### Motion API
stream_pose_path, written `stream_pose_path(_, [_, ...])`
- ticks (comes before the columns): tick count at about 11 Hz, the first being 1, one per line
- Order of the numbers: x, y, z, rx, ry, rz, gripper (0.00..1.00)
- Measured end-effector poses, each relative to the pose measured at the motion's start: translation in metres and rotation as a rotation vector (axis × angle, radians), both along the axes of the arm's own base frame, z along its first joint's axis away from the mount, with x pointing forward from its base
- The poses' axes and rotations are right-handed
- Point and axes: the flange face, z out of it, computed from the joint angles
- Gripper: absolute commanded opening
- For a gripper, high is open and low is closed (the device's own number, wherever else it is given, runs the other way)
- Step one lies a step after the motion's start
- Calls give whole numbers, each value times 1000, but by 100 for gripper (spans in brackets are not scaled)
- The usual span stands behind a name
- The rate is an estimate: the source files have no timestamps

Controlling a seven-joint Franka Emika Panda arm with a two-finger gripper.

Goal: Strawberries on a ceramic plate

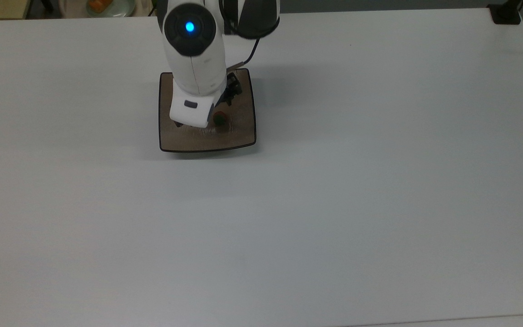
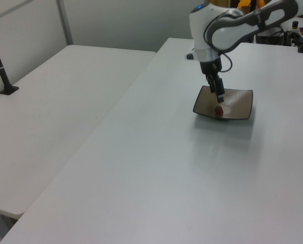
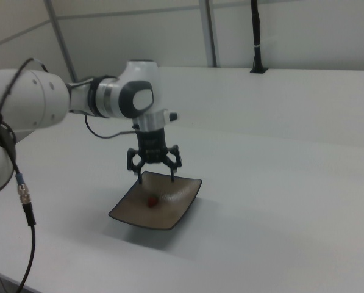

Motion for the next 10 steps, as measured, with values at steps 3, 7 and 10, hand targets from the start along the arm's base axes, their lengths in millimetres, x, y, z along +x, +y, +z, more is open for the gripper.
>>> stream_pose_path(3, [-12,0,97,-9,-163,-177,100])
stream_pose_path(7, [-61,13,199,20,-189,-314,100])
stream_pose_path(10, [-88,25,245,63,-230,-397,100])
